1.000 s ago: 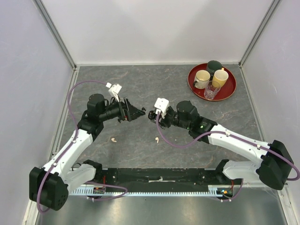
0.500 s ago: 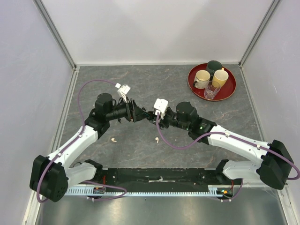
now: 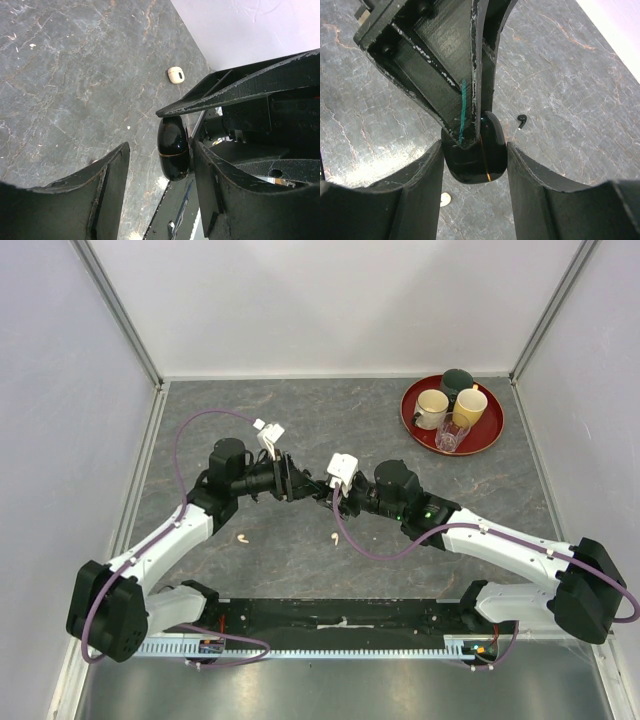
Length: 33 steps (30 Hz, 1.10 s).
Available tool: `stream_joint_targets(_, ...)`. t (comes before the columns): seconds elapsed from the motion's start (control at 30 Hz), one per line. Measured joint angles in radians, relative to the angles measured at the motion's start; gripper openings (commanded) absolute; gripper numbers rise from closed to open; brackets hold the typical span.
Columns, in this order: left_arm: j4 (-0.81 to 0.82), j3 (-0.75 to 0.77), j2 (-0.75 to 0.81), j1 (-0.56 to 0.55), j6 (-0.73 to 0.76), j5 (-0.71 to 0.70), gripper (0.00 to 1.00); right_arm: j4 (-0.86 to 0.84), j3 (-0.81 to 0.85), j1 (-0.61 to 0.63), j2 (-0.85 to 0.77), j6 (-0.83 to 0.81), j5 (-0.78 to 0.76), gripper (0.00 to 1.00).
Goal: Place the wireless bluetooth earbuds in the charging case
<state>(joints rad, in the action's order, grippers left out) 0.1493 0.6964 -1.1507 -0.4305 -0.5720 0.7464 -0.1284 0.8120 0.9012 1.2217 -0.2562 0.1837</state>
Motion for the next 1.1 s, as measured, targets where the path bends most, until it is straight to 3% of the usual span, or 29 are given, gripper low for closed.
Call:
stream_joint_targets(0.23, 0.011, 0.0, -0.02, -0.005, -0.003, 0.039, 0.51, -0.014, 0.0, 0.005, 0.0, 0.0, -0.003, 0.18)
stream_joint_targets(0.47, 0.033, 0.0, -0.029, -0.013, -0.016, 0.066, 0.18, -0.014, -0.007, 0.008, 0.0, -0.001, -0.014, 0.19)
stream_joint_targets(0.6, 0.038, 0.001, -0.04, -0.014, -0.018, 0.072, 0.02, -0.013, -0.01, 0.01, 0.0, 0.0, -0.025, 0.41)
stream_joint_targets(0.67, 0.04, 0.002, -0.046, -0.014, -0.018, 0.076, 0.02, -0.013, -0.012, 0.011, 0.0, 0.002, -0.029, 0.44)
stream_joint_targets(0.8, 0.04, 0.002, -0.048, -0.014, -0.018, 0.075, 0.02, -0.013, -0.013, 0.011, 0.0, 0.013, -0.035, 0.76)
stream_joint_targets(0.9, 0.031, 0.002, -0.048, -0.014, -0.016, 0.068, 0.02, -0.023, -0.013, 0.013, -0.002, 0.029, -0.043, 0.87)
stream_joint_targets(1.1, -0.031, 0.002, -0.029, -0.015, 0.014, -0.019, 0.02, -0.028, -0.014, 0.013, -0.049, 0.05, -0.064, 0.98)
